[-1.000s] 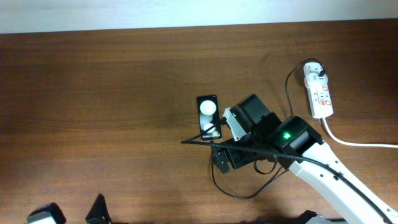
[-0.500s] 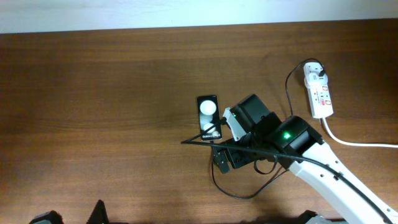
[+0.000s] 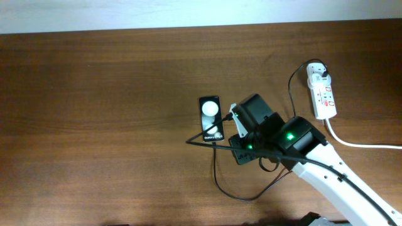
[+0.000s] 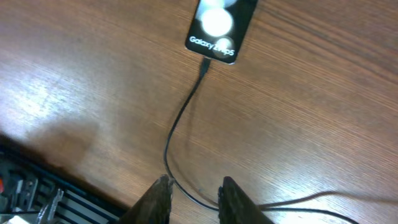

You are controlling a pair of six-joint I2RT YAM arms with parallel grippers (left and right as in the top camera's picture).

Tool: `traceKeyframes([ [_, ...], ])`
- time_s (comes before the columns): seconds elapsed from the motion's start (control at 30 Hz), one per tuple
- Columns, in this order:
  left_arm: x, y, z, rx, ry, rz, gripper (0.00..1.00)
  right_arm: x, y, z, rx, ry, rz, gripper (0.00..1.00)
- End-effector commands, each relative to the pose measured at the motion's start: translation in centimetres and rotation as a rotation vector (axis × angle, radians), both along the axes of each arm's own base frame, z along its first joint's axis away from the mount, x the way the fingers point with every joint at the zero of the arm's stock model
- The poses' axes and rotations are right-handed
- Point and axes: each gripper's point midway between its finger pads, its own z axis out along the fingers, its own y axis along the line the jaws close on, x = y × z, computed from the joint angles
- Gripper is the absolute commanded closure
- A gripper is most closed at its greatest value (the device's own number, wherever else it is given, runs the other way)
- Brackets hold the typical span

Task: Plug charger to phone and switch on socket
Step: 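Release the cable and move the right gripper to the white power strip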

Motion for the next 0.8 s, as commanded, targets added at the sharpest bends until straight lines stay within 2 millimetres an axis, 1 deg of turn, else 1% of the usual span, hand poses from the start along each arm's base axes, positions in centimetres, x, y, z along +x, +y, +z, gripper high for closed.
traceKeyframes([
  [0.0,-0.4,0.2,0.1,0.010,-0.018,0.013,0.01,2.0,-1.2,2.6,0.000,-0.071,-0.060,0.78],
  [0.03,-0.4,0.2,0.1,0.010,-0.018,0.012,0.01,2.9,-2.8,3.6,0.007,-0.073,-0.137,0.82],
  [0.1,-0.4,0.2,0.1,0.010,-0.018,0.012,0.01,4.2,-5.9,4.8,0.009,-0.076,-0.261,0.96],
  [0.13,-0.4,0.2,0.2,0.010,-0.018,0.012,0.01,5.1,-9.0,5.6,0.006,-0.078,-0.369,0.96],
  [0.17,-0.4,0.2,0.2,0.010,-0.018,0.012,0.01,5.6,-11.1,6.1,0.007,-0.079,-0.445,0.96],
  [0.2,-0.4,0.2,0.2,0.010,-0.018,0.012,0.01,5.9,-12.5,6.4,0.013,-0.078,-0.511,0.96],
  [0.23,-0.4,0.2,0.2,0.010,-0.018,0.012,0.01,6.3,-14.5,6.9,0.030,-0.080,-0.621,0.96],
  [0.27,-0.4,0.2,0.2,0.010,-0.018,0.013,0.01,6.6,-15.9,7.4,0.043,-0.092,-0.689,0.96],
  [0.3,-0.4,0.2,0.2,0.010,-0.018,0.013,0.01,7.0,-18.0,8.1,0.054,-0.110,-0.772,0.96],
  [0.33,-0.4,0.2,0.2,0.010,-0.018,0.013,0.01,7.3,-19.2,8.5,0.062,-0.118,-0.825,0.96],
  [0.37,-0.4,0.2,0.2,0.010,-0.019,0.013,0.01,7.8,-21.0,8.9,0.070,-0.124,-0.899,0.96],
  [0.4,-0.4,0.2,0.2,0.010,-0.019,0.013,0.01,8.3,-22.0,9.0,0.070,-0.123,-0.930,0.96],
  [0.43,-0.4,0.2,0.2,0.010,-0.019,0.013,0.01,9.4,-23.6,8.8,0.063,-0.113,-0.974,0.96],
  [0.53,-0.4,0.2,0.2,0.010,-0.022,0.013,0.01,12.8,-26.8,6.3,0.034,-0.019,-1.046,0.96],
  [0.6,-0.4,0.2,0.2,0.010,-0.022,0.013,0.01,14.9,-28.9,3.5,0.022,0.078,-1.096,0.96],
  [0.67,-0.4,0.2,0.2,0.010,-0.022,0.013,0.01,16.8,-30.6,1.2,0.040,0.136,-1.146,0.96],
  [0.73,-0.4,0.2,0.2,0.010,-0.022,0.013,0.01,18.2,-32.8,-2.1,0.038,0.203,-1.209,0.96],
  [0.77,-0.4,0.2,0.3,0.010,-0.022,0.013,0.01,18.7,-33.8,-4.3,0.032,0.242,-1.226,0.96],
])
